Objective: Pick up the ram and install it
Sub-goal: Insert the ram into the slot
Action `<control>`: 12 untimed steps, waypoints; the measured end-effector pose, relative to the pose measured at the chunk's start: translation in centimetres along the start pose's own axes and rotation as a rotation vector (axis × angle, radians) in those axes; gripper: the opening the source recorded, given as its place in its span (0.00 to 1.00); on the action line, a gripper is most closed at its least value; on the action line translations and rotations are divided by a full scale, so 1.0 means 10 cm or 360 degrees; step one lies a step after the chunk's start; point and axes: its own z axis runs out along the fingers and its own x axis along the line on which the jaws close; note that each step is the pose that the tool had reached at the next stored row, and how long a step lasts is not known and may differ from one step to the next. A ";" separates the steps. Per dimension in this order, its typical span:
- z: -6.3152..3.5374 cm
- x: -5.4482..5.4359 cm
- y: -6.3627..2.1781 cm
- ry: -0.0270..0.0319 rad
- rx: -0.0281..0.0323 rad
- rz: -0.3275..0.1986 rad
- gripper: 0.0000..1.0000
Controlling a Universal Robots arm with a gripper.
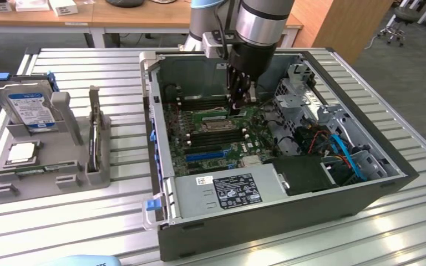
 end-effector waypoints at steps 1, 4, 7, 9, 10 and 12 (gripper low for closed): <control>0.000 0.00 -0.001 0.00000 0.00000 0.0000 0.12; 0.000 0.00 -0.022 -0.00002 0.00001 0.0000 0.12; -0.001 0.00 -0.037 0.00000 0.00000 0.0000 0.12; -0.001 0.00 -0.040 -0.00001 -0.00001 0.0000 0.12; -0.001 0.00 -0.040 -0.00002 0.00001 0.0000 0.12; -0.001 0.00 -0.040 -0.00002 0.00002 0.0000 0.12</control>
